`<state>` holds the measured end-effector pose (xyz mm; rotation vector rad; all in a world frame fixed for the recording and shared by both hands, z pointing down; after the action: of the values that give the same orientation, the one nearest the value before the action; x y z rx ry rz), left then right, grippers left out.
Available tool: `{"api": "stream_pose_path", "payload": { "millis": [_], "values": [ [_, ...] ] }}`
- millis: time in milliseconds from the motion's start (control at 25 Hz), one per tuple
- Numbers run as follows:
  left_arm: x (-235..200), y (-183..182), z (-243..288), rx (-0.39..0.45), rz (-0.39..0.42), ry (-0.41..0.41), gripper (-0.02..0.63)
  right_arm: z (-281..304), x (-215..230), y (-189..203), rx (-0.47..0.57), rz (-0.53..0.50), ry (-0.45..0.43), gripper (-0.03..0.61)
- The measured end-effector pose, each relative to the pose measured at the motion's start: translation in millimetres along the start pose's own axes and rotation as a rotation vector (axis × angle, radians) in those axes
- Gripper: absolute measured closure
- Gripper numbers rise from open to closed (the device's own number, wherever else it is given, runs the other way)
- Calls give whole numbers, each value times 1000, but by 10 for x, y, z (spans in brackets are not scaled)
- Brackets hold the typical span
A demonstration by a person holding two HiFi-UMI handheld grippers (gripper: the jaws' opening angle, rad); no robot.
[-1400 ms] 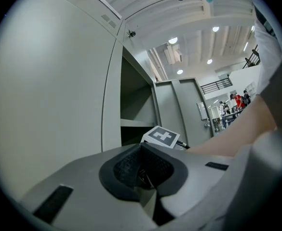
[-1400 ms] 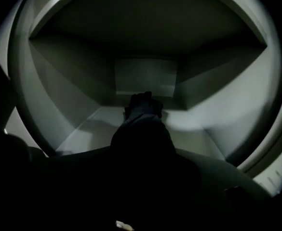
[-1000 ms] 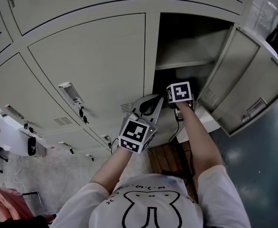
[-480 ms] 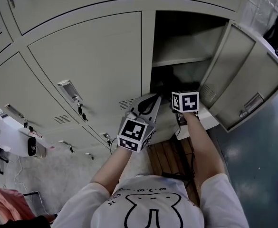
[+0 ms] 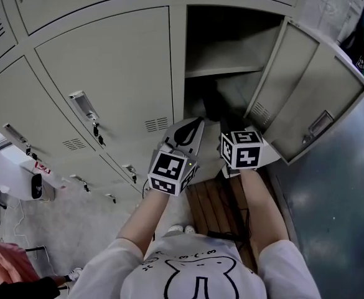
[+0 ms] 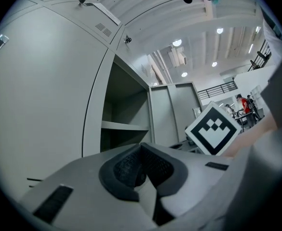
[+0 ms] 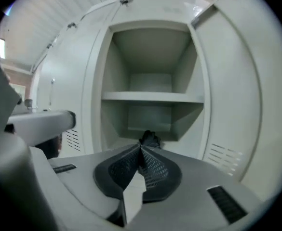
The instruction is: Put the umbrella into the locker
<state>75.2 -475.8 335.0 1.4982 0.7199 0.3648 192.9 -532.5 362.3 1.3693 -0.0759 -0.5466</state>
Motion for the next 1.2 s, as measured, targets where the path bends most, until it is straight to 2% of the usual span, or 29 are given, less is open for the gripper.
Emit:
{"api": "stream_pose_path", "payload": {
  "millis": [120, 320, 720, 1040, 1200],
  "values": [
    [89, 20, -46, -1, -2, 1, 596, -205, -75, -68, 65, 35, -13, 591],
    [240, 34, -146, -1, 8, 27, 595, -500, -227, -144, 116, 4, 1, 594],
    [471, -25, -689, -6, 17, 105, 596, -1132, -741, -276, 184, -46, 92, 594],
    [701, -86, -1239, -9, 11, 175, 595, -1698, -1222, -356, 214, -38, 153, 594],
    [796, -81, -1470, -9, 5, 202, 596, -1908, -1434, -295, 182, -24, 164, 594]
  ]
}}
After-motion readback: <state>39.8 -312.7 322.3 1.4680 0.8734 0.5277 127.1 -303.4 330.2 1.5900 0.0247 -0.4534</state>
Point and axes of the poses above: the fingertips, and each gripper's own axes: z forward along the fingers, x to its right, y out of its underside, the point moved 5 cm from there along -z, backward along the fingers, and after that the axes turned 14 degrees about -z, right-handed, at the moved point
